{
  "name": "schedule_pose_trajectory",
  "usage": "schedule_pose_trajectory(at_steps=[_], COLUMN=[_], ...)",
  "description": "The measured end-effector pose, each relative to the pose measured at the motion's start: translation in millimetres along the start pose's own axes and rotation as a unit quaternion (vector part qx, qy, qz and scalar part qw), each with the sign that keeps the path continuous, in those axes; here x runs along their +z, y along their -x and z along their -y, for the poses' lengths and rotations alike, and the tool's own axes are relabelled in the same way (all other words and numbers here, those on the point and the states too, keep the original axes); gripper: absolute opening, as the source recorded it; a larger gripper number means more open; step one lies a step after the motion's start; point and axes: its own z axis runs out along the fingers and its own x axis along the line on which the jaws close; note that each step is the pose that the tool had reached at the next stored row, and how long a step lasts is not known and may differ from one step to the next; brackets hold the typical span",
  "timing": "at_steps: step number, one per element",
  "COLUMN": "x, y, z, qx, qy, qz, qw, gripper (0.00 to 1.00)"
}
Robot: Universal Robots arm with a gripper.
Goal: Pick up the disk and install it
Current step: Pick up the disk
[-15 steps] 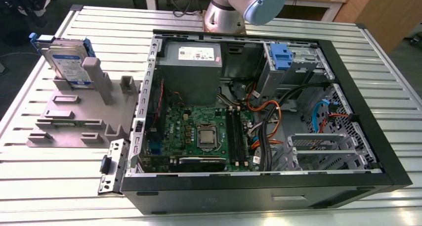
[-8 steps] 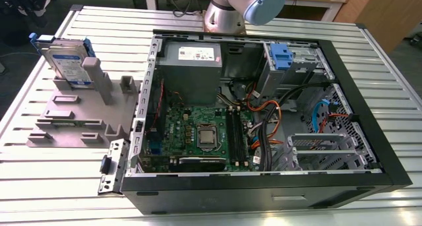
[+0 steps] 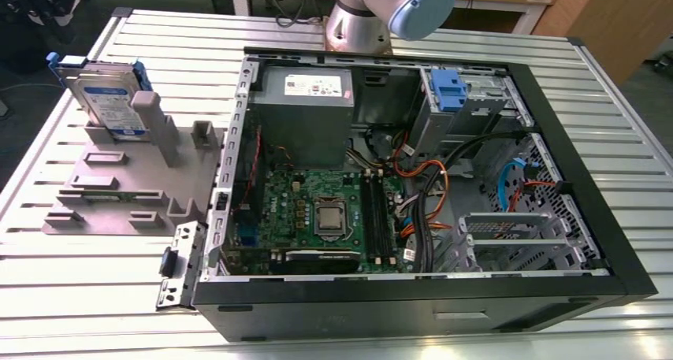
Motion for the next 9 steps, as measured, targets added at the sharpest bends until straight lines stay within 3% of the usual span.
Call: schedule_pose_trajectory(at_steps=[4, 9], x=[0.0, 0.0], y=[0.0, 0.0], z=[0.0, 0.0], qx=[-0.028, -0.058], qy=[0.0002, 0.0005], qz=[-0.0012, -0.0025], qw=[0.99961, 0.99830], gripper=[0.11, 0.11])
